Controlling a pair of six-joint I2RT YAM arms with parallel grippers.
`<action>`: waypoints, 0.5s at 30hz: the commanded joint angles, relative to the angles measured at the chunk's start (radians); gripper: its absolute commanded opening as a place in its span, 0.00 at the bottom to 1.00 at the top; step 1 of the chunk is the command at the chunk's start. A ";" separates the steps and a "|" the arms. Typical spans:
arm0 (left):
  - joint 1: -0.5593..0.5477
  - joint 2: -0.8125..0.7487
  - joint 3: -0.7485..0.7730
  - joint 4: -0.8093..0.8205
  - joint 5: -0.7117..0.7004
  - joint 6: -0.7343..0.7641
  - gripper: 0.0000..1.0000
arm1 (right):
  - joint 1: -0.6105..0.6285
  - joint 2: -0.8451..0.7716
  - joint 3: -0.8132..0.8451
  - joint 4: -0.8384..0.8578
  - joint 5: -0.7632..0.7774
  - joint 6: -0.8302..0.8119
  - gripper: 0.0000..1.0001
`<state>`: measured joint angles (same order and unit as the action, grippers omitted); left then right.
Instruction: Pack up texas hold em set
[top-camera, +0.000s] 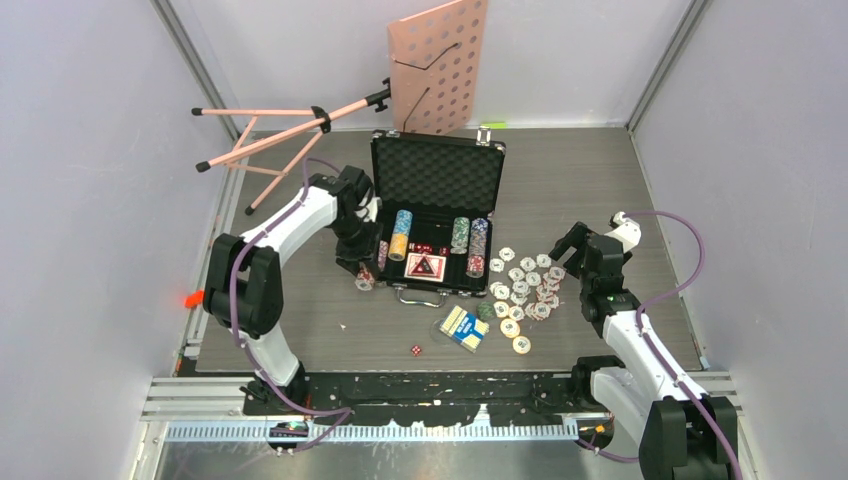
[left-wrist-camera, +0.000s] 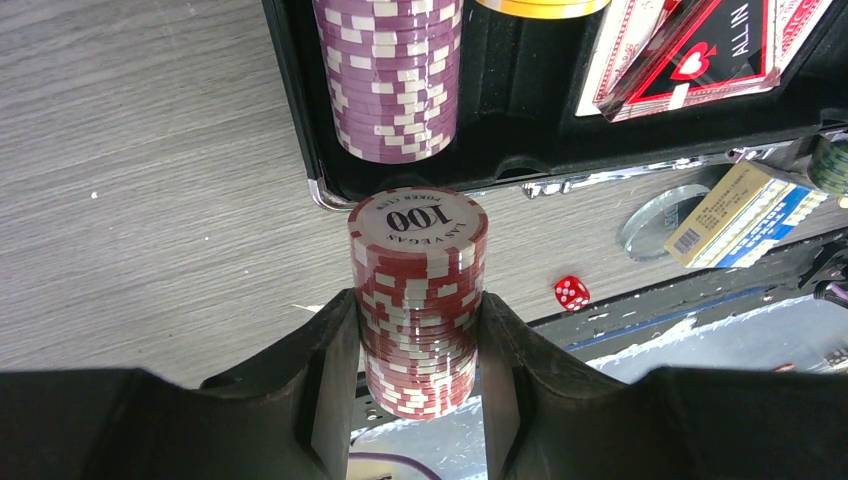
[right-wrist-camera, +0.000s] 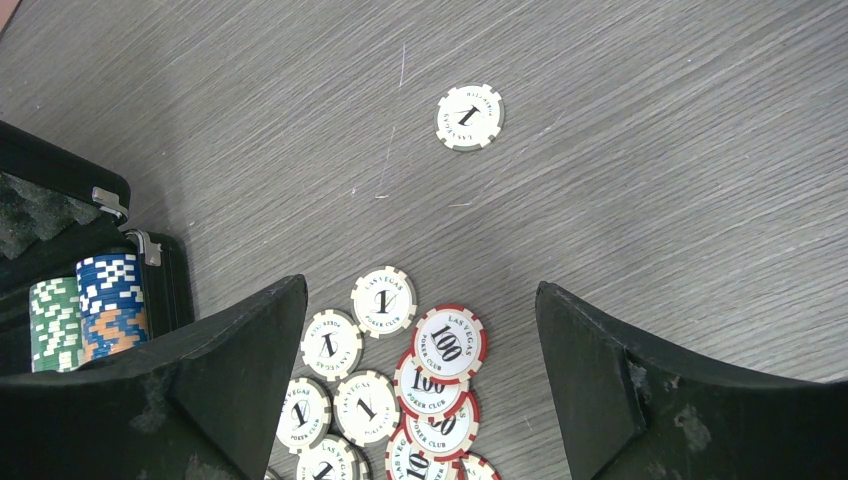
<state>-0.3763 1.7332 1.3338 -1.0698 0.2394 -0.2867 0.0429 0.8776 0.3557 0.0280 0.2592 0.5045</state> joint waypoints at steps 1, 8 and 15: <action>0.005 -0.058 -0.012 -0.010 0.025 0.007 0.00 | 0.000 -0.008 0.040 0.024 0.003 0.002 0.90; 0.005 -0.045 -0.009 0.002 0.036 0.007 0.00 | 0.000 -0.013 0.037 0.023 0.002 0.002 0.90; 0.005 0.003 0.043 -0.007 0.013 0.009 0.00 | 0.001 -0.012 0.040 0.023 0.002 0.002 0.90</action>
<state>-0.3763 1.7309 1.3144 -1.0679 0.2382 -0.2840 0.0429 0.8772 0.3557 0.0280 0.2592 0.5041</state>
